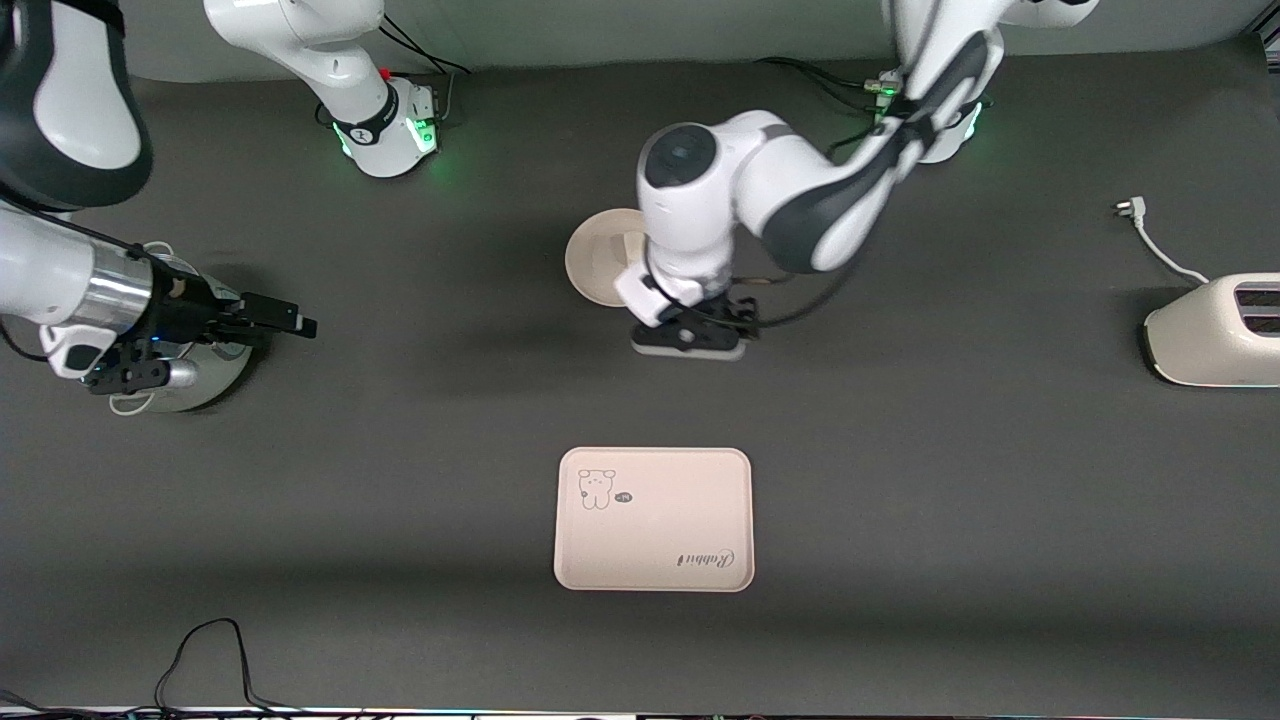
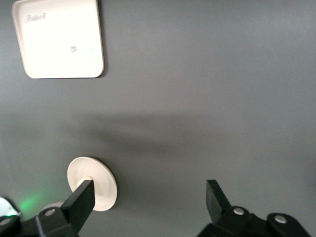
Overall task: Place bun in plate and plate on tray
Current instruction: 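Withdraw the left gripper while the right gripper reaches toward the plate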
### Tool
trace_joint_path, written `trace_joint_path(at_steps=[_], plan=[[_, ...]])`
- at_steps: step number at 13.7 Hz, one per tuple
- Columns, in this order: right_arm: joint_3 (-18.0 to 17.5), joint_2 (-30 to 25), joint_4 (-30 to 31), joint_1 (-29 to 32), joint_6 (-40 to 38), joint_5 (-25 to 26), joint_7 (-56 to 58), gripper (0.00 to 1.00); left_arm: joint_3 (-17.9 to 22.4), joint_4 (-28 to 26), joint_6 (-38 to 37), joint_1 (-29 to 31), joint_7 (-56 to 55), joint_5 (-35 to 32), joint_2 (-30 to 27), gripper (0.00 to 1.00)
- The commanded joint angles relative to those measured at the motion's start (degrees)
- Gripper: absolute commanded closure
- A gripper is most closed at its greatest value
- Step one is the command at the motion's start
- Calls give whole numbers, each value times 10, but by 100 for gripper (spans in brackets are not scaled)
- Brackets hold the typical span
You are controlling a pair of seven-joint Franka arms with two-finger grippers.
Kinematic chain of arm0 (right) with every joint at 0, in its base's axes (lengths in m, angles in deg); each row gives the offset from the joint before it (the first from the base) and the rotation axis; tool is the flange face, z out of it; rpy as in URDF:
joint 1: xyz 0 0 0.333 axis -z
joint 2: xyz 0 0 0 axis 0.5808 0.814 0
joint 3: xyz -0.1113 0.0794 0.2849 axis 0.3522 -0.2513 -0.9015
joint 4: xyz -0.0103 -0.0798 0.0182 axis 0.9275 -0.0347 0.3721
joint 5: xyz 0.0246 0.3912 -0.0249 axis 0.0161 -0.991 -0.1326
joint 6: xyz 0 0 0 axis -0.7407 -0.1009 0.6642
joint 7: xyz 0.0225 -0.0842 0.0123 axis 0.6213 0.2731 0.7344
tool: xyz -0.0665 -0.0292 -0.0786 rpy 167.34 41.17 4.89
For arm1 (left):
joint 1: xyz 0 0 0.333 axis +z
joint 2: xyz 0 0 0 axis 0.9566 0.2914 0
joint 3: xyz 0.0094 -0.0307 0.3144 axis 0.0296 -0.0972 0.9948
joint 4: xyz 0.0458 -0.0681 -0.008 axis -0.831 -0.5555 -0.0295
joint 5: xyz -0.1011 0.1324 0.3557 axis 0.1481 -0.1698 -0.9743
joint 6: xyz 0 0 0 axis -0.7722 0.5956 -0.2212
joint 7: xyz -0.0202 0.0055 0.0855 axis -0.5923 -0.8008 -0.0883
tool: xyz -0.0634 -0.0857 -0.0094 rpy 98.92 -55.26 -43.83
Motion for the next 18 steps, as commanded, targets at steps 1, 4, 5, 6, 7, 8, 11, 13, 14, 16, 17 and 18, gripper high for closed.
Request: trace_joint_path(at_steps=[1,4,5,6,7,8,11,13,14,16,17,18], plan=[[4,-132,214,-54,136,-51,1,0,-5,15,-33,78,112,51,-40,0],[4,-156,309,-117,225,-109,0,0,-6,16,-47,164,195,55,-69,0],[4,-153,322,-139,251,-117,0,0,-5,15,-49,186,210,55,-79,0],[4,-142,325,-166,263,-138,-1,0,-5,15,-54,210,225,55,-92,0],[4,-128,326,-182,270,-159,0,0,-4,15,-67,222,235,55,-103,0],[3,-114,326,-206,285,-163,0,0,-4,15,-82,239,251,55,-116,0],[3,-44,330,-291,389,-174,-1,0,-5,16,-114,299,323,65,-144,0],[3,14,330,-344,465,-260,26,0,0,13,-119,345,382,133,-163,0],[3,41,329,-362,499,-295,62,0,0,12,-130,370,390,173,-170,0],[2,73,327,-374,518,-390,134,0,1,9,-148,396,387,194,-185,0],[1,82,327,-400,537,-438,151,0,3,2,-150,398,384,194,-196,0],[1,98,327,-422,565,-478,167,0,8,-5,-150,400,384,194,-205,0]])
